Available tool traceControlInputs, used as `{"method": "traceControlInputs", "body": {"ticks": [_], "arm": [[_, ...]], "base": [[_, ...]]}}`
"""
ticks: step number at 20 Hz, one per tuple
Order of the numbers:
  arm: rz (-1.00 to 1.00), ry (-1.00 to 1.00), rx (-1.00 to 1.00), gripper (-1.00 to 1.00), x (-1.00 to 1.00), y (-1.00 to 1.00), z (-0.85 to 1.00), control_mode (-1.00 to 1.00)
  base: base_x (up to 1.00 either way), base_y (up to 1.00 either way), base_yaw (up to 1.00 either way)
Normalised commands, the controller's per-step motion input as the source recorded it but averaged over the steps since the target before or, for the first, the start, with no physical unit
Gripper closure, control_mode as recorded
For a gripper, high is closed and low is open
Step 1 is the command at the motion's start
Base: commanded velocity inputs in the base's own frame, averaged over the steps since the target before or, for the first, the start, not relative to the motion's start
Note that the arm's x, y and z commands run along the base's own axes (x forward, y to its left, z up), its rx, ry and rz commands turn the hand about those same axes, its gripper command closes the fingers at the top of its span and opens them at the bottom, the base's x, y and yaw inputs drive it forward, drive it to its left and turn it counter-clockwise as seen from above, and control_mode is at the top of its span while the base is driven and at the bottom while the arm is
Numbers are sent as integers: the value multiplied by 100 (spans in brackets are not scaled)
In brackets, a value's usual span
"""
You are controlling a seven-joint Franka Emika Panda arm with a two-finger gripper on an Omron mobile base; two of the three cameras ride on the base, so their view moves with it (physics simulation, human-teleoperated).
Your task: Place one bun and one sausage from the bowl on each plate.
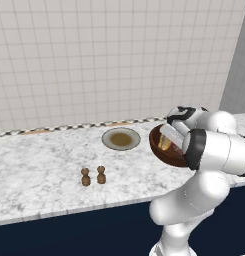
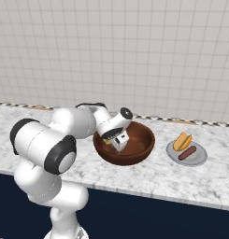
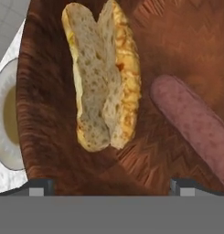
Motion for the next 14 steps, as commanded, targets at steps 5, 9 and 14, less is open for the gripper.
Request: {"method": "traceControlInputs", "body": {"ticks": [5, 9, 14], "arm": [[-1, 0, 0, -100, 30, 0, -6, -100], [0, 0, 0, -100, 22, 0, -20, -100], [0, 0, 0, -100, 18, 0, -25, -100]], "base": [[0, 0, 0], [0, 0, 0], [0, 0, 0]]}}
